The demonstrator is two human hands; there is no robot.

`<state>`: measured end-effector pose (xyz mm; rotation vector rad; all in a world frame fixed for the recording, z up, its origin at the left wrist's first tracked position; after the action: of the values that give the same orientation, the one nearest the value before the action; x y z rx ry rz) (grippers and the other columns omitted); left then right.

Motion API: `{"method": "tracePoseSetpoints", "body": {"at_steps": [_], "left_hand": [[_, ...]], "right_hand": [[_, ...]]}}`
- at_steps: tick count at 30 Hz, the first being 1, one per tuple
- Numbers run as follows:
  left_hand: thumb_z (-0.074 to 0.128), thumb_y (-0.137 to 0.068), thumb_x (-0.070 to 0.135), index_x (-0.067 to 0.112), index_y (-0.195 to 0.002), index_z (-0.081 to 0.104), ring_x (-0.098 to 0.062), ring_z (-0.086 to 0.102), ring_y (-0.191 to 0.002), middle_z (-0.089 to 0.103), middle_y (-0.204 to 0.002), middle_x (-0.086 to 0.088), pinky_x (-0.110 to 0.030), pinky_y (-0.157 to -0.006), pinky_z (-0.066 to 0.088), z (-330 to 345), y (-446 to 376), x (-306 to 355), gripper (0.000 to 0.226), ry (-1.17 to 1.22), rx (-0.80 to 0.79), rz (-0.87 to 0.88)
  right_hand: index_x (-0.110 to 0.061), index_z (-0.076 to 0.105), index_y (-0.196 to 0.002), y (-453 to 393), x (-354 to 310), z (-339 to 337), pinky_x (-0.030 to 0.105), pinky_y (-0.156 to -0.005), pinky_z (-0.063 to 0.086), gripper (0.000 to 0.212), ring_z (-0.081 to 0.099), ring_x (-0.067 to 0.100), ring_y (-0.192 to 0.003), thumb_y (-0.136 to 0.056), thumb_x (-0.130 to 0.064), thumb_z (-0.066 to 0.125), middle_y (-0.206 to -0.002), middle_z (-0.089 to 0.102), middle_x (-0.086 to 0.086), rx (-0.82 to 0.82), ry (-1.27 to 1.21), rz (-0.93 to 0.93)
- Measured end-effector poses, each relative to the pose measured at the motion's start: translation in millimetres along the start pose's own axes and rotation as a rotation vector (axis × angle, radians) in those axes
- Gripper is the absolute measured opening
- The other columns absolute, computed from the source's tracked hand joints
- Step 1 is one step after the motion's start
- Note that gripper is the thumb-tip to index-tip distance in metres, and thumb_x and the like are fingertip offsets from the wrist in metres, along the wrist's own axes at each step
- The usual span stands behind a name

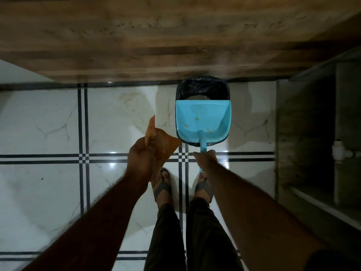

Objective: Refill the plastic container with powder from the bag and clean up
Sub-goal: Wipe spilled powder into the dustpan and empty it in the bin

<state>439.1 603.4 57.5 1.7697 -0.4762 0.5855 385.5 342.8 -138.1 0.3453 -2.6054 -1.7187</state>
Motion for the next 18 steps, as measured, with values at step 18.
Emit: {"method": "tracePoseSetpoints", "body": {"at_steps": [18], "left_hand": [[0.078,-0.091,0.046,-0.007,-0.149,0.055,-0.033,0.072,-0.107,0.068,-0.137,-0.030,-0.045,-0.095,0.060,138.7,277.7,251.7,0.082,0.249,-0.674,-0.041]], "right_hand": [[-0.019,0.076,-0.089,415.6,-112.2,-288.7,0.032,-0.078,0.059,0.012,0.071,0.011,-0.078,-0.100,-0.020,0.072,-0.079,0.076,-0.003,-0.420,-0.566,-0.408]]}}
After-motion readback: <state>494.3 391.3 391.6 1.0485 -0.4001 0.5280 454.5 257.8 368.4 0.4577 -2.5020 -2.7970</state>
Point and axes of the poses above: each hand's wrist, its own y-axis away from the middle knuckle, its own z-axis out of the palm, x = y × z, the point moved 10 cm from there along -y, towards the middle knuckle
